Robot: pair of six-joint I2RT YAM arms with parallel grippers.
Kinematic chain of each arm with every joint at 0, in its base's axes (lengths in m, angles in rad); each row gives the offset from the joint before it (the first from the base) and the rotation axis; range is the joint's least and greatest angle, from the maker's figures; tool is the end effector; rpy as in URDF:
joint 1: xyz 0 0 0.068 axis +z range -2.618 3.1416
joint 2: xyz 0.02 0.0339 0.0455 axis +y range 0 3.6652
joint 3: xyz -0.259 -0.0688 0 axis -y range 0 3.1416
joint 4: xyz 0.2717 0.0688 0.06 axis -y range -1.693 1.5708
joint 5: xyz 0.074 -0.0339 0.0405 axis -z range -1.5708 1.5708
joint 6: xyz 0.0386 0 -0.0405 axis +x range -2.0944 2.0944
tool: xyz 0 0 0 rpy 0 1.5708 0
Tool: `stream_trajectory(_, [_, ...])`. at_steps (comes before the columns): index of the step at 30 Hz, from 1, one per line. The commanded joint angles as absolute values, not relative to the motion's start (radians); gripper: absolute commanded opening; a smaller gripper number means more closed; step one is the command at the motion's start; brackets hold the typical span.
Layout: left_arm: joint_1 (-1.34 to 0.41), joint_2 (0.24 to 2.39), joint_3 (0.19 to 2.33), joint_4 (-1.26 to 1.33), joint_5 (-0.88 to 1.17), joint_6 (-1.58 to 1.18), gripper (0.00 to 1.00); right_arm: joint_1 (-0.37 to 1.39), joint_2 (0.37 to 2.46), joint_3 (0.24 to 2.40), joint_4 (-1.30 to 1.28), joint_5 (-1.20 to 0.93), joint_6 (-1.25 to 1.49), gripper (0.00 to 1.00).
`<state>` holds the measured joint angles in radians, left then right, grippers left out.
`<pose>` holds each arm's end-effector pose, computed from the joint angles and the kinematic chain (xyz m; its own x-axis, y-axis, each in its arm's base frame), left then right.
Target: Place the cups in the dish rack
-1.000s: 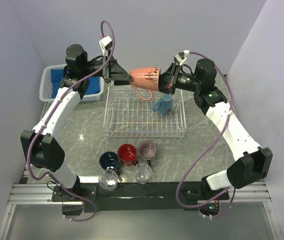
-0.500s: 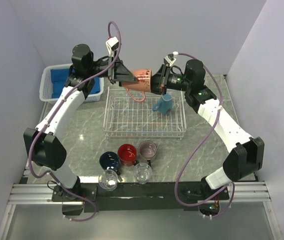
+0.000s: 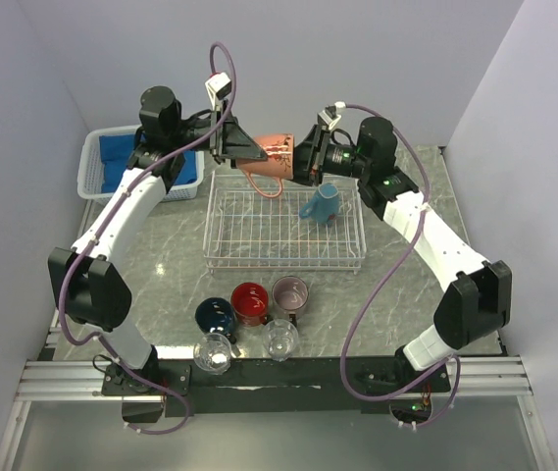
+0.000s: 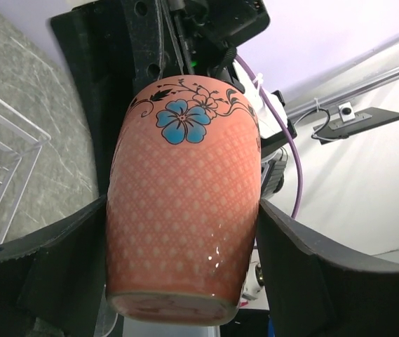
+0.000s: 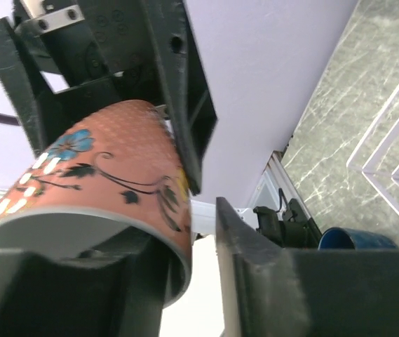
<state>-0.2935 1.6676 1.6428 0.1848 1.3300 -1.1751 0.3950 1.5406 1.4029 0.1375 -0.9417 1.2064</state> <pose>0.3723 -0.1517 0.4378 -0.8517 0.0275 -0.5233 0.5211 -0.0615 -0.8513 0.3445 0.1774 0.3945 -0.9089 0.2167 -0.3562 -0.3465 0.0827 0.9344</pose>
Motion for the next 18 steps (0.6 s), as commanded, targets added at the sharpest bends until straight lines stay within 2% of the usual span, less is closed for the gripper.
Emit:
stream_trajectory(1, [-0.273, 1.654, 1.664, 0.282, 1.368, -1.2, 0.01, 0.385, 1.52, 1.376, 0.075, -0.93, 1.152, 0.41])
stream_trajectory(2, [-0.264, 1.652, 1.663, 0.285, 1.373, -1.21, 0.01, 0.37, 1.513, 1.376, 0.04, -0.931, 1.141, 0.44])
stream_trajectory(4, [-0.227, 1.649, 1.654, 0.287, 1.39, -1.219, 0.01, 0.35, 1.499, 1.371, 0.008, -0.931, 1.095, 0.56])
stream_trajectory(6, [-0.187, 1.646, 1.649, 0.241, 1.407, -1.171, 0.01, 0.298, 1.468, 1.356, -0.075, -0.931, 1.051, 0.59])
stream_trajectory(7, [-0.172, 1.643, 1.654, 0.116, 1.41, -1.12, 0.01, 0.276, 1.456, 1.347, -0.096, -0.937, 1.037, 0.6])
stream_trajectory(9, [-0.135, 1.657, 1.714, -0.163, 1.398, -0.822, 0.01, 0.227, 1.413, 1.332, -0.187, -0.94, 0.976, 0.64])
stream_trajectory(10, [-0.126, 1.673, 1.753, -0.518, 1.376, -0.682, 0.01, 0.177, 1.399, 1.328, -0.222, -0.945, 0.954, 0.64])
stream_trajectory(11, [-0.12, 1.725, 1.803, -0.699, 1.279, -0.376, 0.01, 0.146, 1.367, 1.322, -0.279, -0.946, 0.934, 0.64])
stream_trajectory(13, [-0.133, 1.788, 1.949, -0.965, 1.163, -0.147, 0.01, 0.083, 1.332, 1.31, -0.319, -0.94, 0.894, 0.65])
stream_trajectory(14, [-0.136, 1.83, 1.971, -1.045, 1.07, -0.071, 0.01, 0.072, 1.298, 1.293, -0.334, -0.93, 0.89, 0.65])
stream_trajectory(17, [-0.173, 1.873, 1.994, -1.026, 0.876, -0.039, 0.01, 0.054, 1.232, 1.238, -0.31, -0.902, 0.913, 0.63])
stream_trajectory(18, [-0.217, 1.89, 2.017, -1.032, 0.718, -0.025, 0.01, 0.048, 1.217, 1.223, -0.307, -0.893, 0.928, 0.63])
